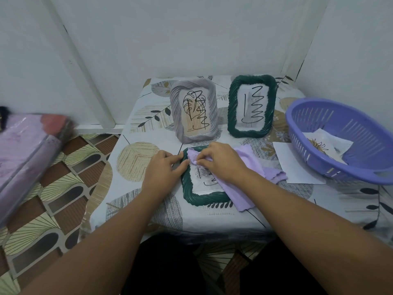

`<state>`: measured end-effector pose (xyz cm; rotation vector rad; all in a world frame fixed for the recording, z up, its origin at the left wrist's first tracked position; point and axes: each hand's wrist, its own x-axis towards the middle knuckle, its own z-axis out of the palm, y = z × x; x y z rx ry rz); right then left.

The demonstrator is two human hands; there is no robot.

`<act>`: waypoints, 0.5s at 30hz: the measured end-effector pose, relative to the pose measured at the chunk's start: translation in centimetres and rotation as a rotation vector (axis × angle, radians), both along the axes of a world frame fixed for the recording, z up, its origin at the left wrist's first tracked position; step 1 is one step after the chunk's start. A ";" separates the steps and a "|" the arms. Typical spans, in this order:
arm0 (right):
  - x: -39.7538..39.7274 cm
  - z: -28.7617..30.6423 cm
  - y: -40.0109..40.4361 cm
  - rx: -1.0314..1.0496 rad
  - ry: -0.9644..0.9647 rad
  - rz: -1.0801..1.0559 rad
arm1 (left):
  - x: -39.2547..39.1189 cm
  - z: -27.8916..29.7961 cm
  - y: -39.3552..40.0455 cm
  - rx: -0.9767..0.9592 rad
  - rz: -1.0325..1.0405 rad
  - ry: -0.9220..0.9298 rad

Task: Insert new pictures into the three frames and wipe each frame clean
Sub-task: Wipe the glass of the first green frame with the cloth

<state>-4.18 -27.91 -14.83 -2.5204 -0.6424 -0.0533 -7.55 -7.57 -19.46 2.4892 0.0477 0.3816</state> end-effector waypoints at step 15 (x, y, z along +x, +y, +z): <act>-0.9 -0.8 -0.9 0.014 0.026 0.052 | 0.0 0.0 0.0 -0.002 0.004 -0.004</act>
